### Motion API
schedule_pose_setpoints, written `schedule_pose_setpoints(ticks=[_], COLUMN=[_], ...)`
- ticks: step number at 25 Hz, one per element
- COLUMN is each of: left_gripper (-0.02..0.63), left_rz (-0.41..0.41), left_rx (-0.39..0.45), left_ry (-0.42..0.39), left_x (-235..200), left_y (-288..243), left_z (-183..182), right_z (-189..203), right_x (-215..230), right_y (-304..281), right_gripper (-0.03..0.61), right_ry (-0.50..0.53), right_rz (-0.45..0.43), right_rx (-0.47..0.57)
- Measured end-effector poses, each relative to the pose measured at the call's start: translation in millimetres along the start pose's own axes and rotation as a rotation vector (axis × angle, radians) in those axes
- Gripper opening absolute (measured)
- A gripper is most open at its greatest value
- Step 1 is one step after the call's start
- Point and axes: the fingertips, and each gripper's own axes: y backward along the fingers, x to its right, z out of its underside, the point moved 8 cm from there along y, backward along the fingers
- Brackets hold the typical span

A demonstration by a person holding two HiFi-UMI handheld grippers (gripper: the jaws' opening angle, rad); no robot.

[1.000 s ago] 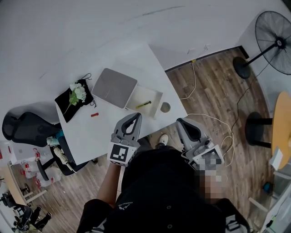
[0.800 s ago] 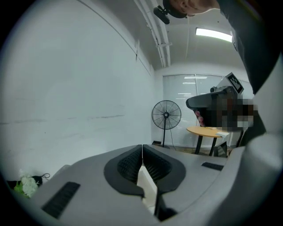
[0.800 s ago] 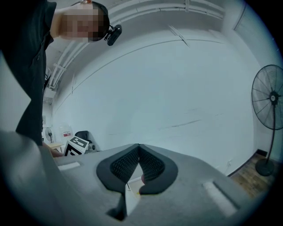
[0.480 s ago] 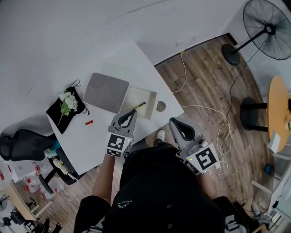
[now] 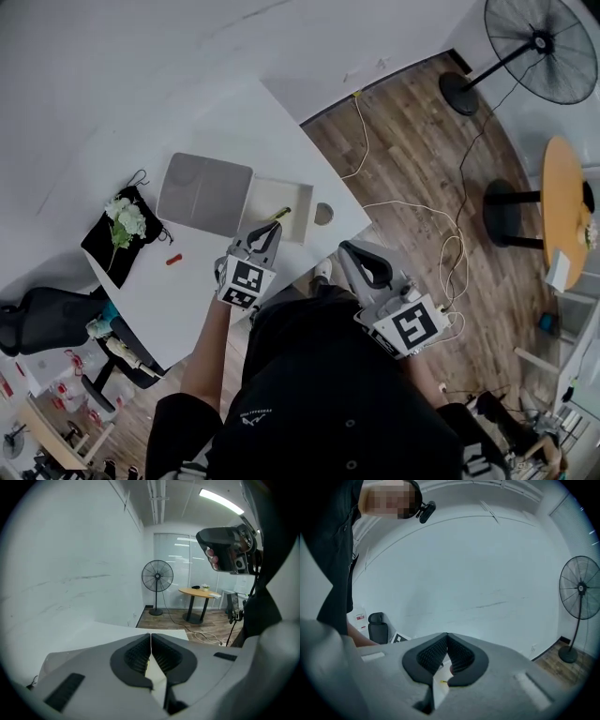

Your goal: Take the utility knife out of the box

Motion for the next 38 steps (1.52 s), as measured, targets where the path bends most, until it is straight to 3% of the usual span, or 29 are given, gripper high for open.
schedule_pose_setpoints(ticks=[6,12,18,20,25,29,38], left_gripper=[0.008,0.008,0.012,0.085,0.087,0.098,0.114], left_rz=[0.095,0.104,0.142,0.159,0.179,0.193,0.199], left_rx=[-0.105,-0.177,-0.264,-0.295,-0.35,-0.4,-0.513], left_ry=[-0.082,-0.155,-0.166,-0.166,-0.181,-0.21,-0.237], left_x=[-3.5,-9.2,-15.3,-16.3,-17.5,-15.5,-14.0], left_y=[-25.1,-44.6,-66.8,-73.8,-88.4,-98.4,-123.2], left_z=[12.5,23.5,35.1,38.3,44.1,48.8,58.1], right_z=[3.5,3.4,11.5,12.9,13.9,16.7,20.6], right_x=[-4.1,-5.6,-9.1,-10.2,-9.9,-8.7,-3.9], right_y=[-5.1,-6.7,-3.6,-3.3,0.3,6.4,15.3], right_gripper=[0.005,0.005,0.005,0.005,0.005,0.005,0.005], right_ry=[-0.022,-0.041,-0.043,-0.04,-0.024,-0.026,-0.031], right_rz=[0.03,0.067,0.077,0.073,0.072,0.081,0.103], right_rx=[-0.011,-0.034,-0.067,-0.063,-0.02,-0.081,-0.072])
